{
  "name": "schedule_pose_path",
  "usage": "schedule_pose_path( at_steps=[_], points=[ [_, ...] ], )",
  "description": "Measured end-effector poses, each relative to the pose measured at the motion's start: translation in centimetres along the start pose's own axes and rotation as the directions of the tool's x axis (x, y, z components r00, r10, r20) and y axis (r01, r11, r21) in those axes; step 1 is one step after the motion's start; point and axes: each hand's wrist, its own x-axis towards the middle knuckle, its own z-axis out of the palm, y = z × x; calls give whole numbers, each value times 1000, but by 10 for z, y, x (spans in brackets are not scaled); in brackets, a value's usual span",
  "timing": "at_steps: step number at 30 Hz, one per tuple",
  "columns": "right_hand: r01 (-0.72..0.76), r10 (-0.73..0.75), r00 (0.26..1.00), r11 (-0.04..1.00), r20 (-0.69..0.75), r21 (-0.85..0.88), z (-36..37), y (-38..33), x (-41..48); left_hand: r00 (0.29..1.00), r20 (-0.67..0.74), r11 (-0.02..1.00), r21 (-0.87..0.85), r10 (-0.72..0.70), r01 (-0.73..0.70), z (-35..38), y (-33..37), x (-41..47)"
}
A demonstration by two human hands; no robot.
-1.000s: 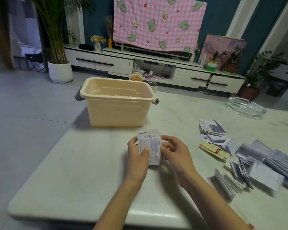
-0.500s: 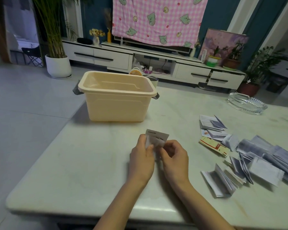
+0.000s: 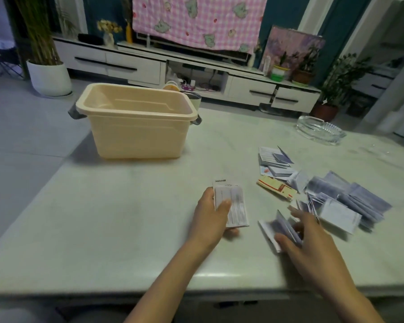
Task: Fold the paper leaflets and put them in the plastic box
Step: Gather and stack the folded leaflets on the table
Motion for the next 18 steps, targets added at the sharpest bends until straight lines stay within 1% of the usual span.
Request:
schedule_pose_path(
  at_steps=[2, 3, 4, 5, 6, 7, 8, 9, 10, 11, 13, 15, 18],
  points=[
    [56, -56, 995, 998, -79, -2, 0, 1, 0, 1000, 14, 1000, -3, -20, 20, 3, -2, -3],
    [73, -65, 989, 996, -134, 55, 1, 1, 2, 1000, 15, 1000, -10, -25, 26, 4, -1, -4],
    [69, -39, 983, 983, -177, 171, 1, -1, 4, 1000, 7, 999, -17, -30, 30, 4, -1, -4],
    [54, 10, 983, 938, -185, 341, 1, -5, 6, 999, -2, 999, -26, -36, 36, 4, 0, -4],
    [22, 65, 987, 847, -146, 530, 1, -12, 8, 999, -13, 999, -30, -41, 40, 3, 0, -4],
    [-27, 102, 992, 722, -68, 692, 1, -22, 9, 999, -22, 999, -34, -41, 41, 3, 0, -4],
    [-82, 119, 993, 598, 13, 798, 4, -31, 9, 999, -36, 999, -16, -35, 34, 4, -1, -3],
    [-124, 123, 990, 524, 70, 843, 7, -38, 10, 998, -58, 999, 37, -18, 20, 4, -3, -2],
    [-150, 130, 987, 502, 98, 852, 10, -44, 9, 997, -72, 996, 89, 0, 7, 5, -5, -2],
    [-157, 128, 986, 505, 106, 849, 14, -50, 9, 996, -82, 994, 111, 15, -5, 6, -6, -1],
    [-129, 114, 990, 555, 79, 822, 23, -58, 9, 996, -91, 997, 81, 23, -15, 9, -6, -3],
    [-68, 79, 997, 634, 22, 771, 32, -62, 8, 994, -109, 1000, 23, -4, 6, 12, -4, -4],
    [23, 21, 998, 758, -60, 652, 41, -67, 5, 985, -173, 1000, 26, -2, 6, 15, -5, -5]
  ],
)
